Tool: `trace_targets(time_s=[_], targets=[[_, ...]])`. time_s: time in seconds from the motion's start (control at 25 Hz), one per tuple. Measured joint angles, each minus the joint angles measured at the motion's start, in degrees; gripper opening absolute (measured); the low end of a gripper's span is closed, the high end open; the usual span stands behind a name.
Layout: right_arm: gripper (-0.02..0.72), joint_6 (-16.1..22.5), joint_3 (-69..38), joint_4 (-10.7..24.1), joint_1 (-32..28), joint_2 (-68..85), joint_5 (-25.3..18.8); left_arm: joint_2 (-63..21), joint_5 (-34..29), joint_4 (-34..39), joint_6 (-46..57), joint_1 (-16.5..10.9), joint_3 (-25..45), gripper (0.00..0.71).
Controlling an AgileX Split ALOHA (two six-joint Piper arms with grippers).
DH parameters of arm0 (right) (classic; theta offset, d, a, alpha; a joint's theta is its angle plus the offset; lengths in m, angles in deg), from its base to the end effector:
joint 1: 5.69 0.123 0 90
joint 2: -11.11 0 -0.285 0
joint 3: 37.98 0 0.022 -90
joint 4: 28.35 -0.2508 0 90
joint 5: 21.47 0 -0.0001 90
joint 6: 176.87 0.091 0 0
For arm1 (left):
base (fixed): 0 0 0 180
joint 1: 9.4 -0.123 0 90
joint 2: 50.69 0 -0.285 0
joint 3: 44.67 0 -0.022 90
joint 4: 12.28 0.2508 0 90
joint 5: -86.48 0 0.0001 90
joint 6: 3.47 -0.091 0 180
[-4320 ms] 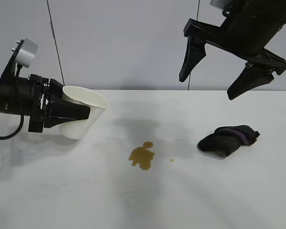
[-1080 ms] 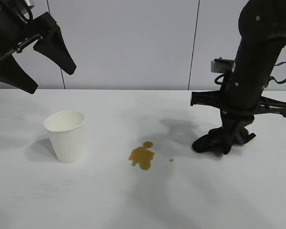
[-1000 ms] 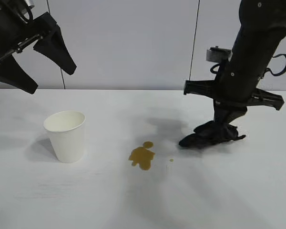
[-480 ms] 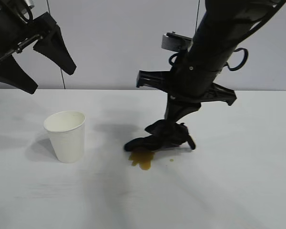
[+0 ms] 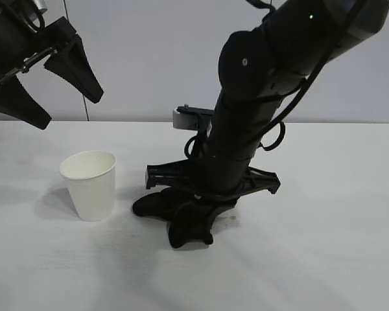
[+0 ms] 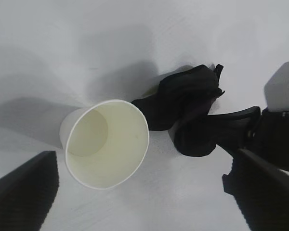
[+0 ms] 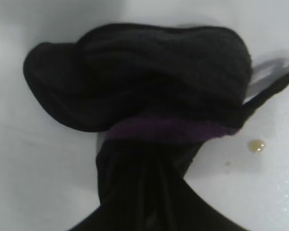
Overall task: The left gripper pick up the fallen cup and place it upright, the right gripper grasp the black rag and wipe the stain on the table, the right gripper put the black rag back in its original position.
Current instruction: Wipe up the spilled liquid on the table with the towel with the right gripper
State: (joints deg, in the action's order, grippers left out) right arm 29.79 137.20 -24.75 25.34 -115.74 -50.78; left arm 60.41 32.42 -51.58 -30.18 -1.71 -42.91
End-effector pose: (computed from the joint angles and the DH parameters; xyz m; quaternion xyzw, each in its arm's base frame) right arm 0.3464 0.2051 0.1148 -0.0620 0.9841 0.0624 0.1541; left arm 0.3597 -0.0957 0.2384 0.1190 0.9426 -0.2712 0.1542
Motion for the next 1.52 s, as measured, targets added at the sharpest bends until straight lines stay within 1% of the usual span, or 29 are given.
trace_targets(time_s=[0.08,0.2,0.36,0.48,0.56,0.6,0.72,0.8,0.96,1.04,1.12,1.2,1.32,1.52], targets=[[0.011,1.6,0.1,3.0,-2.7,0.0,-0.8,0.0,0.0,0.0,0.0,0.0,0.0,0.693],[0.010,2.2,0.3,5.2,-6.9,0.0,-1.9,0.0,0.0,0.0,0.0,0.0,0.0,0.693],[0.011,2.0,0.3,6.1,-11.5,0.1,-2.4,0.0,0.0,0.0,0.0,0.0,0.0,0.693],[0.011,0.8,0.4,5.9,-12.4,0.1,-2.5,0.0,0.0,0.0,0.0,0.0,0.0,0.693],[0.011,-0.9,0.4,4.9,-11.3,0.1,-2.6,0.0,0.0,0.0,0.0,0.0,0.0,0.693],[0.011,-2.0,0.4,3.8,-10.4,0.1,-2.7,0.0,0.0,0.0,0.0,0.0,0.0,0.693],[0.011,-4.4,0.4,-0.2,-5.5,0.1,-2.4,0.0,0.1,0.0,0.0,0.0,0.0,0.693],[0.011,-5.1,0.4,-2.3,-1.2,0.1,-2.0,0.0,0.1,0.0,0.0,0.0,0.0,0.693],[0.011,-5.3,0.3,-3.6,5.9,-0.1,-0.4,0.0,0.1,0.0,0.0,0.0,0.0,0.693],[0.011,-5.3,0.3,-4.0,7.9,-0.5,0.9,0.0,0.1,0.0,0.0,0.0,0.0,0.693],[0.011,-5.3,0.3,-4.1,8.5,-1.0,1.9,0.0,0.1,0.0,0.0,0.0,0.0,0.693],[0.011,-5.3,1.4,-4.3,8.4,-1.8,1.8,0.0,0.1,0.0,0.0,0.0,0.0,0.693],[0.011,-5.3,6.0,-4.3,8.1,-4.3,-0.4,0.0,0.1,0.0,0.0,0.0,0.0,0.693],[0.011,-5.3,17.2,-4.1,7.7,-10.1,-4.2,0.0,0.1,0.0,0.0,0.0,0.0,0.693]])
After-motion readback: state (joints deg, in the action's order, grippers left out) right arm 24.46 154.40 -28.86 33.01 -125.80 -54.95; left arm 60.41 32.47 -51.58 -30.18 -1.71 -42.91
